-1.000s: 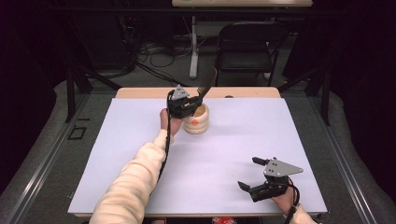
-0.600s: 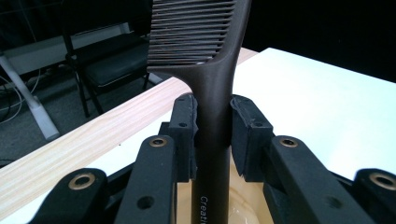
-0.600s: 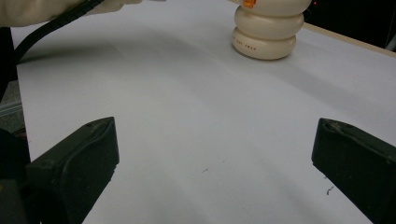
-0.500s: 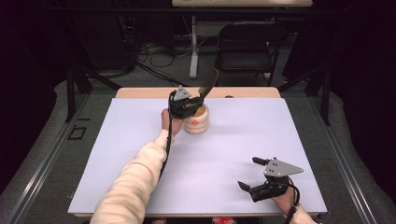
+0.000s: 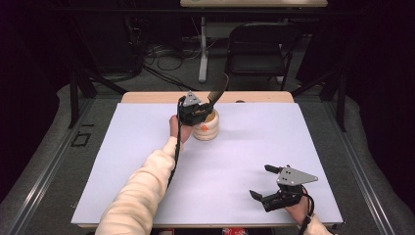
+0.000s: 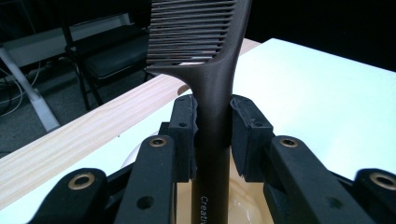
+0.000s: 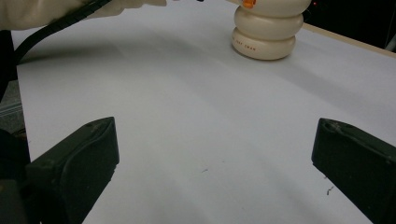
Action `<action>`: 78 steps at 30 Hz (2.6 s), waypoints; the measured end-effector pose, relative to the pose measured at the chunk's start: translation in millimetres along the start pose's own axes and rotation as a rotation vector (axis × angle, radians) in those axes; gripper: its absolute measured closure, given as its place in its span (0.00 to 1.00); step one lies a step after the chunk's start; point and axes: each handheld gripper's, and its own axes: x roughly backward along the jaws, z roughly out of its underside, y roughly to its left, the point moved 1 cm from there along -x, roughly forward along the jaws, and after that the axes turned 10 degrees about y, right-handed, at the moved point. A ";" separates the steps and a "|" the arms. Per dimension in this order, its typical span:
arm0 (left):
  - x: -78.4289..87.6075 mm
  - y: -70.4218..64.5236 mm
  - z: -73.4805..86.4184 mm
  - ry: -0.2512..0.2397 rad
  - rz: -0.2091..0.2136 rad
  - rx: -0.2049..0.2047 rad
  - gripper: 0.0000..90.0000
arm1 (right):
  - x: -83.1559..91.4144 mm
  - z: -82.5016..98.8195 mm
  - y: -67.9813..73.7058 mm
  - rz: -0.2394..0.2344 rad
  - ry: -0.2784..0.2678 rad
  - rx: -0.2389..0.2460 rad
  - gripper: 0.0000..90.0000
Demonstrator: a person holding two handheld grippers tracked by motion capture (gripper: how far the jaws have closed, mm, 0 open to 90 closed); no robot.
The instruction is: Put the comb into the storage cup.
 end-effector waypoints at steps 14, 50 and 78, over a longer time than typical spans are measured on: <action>-3.4 -1.4 1.8 0.027 0.006 -0.006 0.80 | 0.3 0.0 -0.1 0.001 0.000 0.000 0.00; 9.5 1.7 7.7 0.021 0.056 0.028 0.44 | 0.3 -0.2 0.2 0.002 -0.003 0.001 0.00; 46.3 -1.4 1.7 0.091 0.031 -0.015 0.09 | 0.2 -0.4 0.6 0.002 0.000 0.000 0.00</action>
